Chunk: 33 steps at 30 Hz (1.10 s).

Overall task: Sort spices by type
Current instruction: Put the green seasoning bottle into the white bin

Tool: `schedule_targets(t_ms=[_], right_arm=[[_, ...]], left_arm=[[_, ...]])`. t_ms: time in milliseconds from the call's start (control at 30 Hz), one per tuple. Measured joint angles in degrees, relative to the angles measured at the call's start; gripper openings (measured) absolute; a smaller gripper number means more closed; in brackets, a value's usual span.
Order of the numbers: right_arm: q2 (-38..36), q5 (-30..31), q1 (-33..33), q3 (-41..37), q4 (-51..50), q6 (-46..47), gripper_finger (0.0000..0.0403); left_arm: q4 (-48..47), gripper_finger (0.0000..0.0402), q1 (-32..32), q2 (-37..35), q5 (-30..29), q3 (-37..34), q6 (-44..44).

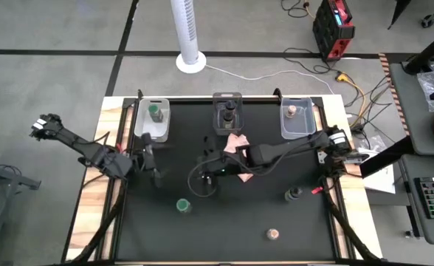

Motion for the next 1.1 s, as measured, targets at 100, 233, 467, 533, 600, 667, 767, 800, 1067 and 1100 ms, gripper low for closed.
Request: schedule_targets(t_ms=[100,233,467,533,600,667,767,800,1067,1100], right_arm=[[-1.4,0.0,0.0,-4.5,4.2,0.0,0.0219],[-3.7,0.0,0.0,-11.5,11.4,0.0,0.0219],[-6.6,0.2,-0.4,-21.4,27.2,-6.1,0.0219],[-7.3,0.2,-0.1,-24.0,31.5,-8.7,0.0219],[-7.3,0.2,0.5,-26.2,35.1,-10.6,0.0219],[-7.3,0.2,1.0,-27.7,36.0,-11.5,0.0219],[-7.3,0.6,1.1,-29.1,36.4,-10.5,0.0219],[-7.3,1.7,1.0,-29.5,36.4,-10.1,0.0219],[-8.7,5.7,3.2,-32.9,34.8,-7.5,0.0219],[-9.7,7.7,3.9,-33.2,33.2,-7.5,0.0219]], left_arm=[[-0.9,0.0291,0.0,0.1,1.3,0.0,-0.2],[-1.0,0.0291,0.0,0.1,1.4,0.0,0.1],[-1.1,0.0291,0.0,0.2,1.4,0.0,0.3],[-1.1,0.0291,0.0,0.4,1.4,0.0,0.3],[-1.1,0.0291,-0.1,0.5,1.9,0.0,0.3],[-1.1,0.0291,-0.1,0.5,4.0,0.0,0.3],[-1.2,0.0291,-0.2,0.5,11.3,0.0,0.3],[-1.2,0.0291,-0.2,0.5,14.9,0.0,0.3],[0.0,0.0291,-0.2,0.8,28.4,0.0,1.7],[-0.3,0.0291,-0.2,0.8,27.5,0.0,0.3]])
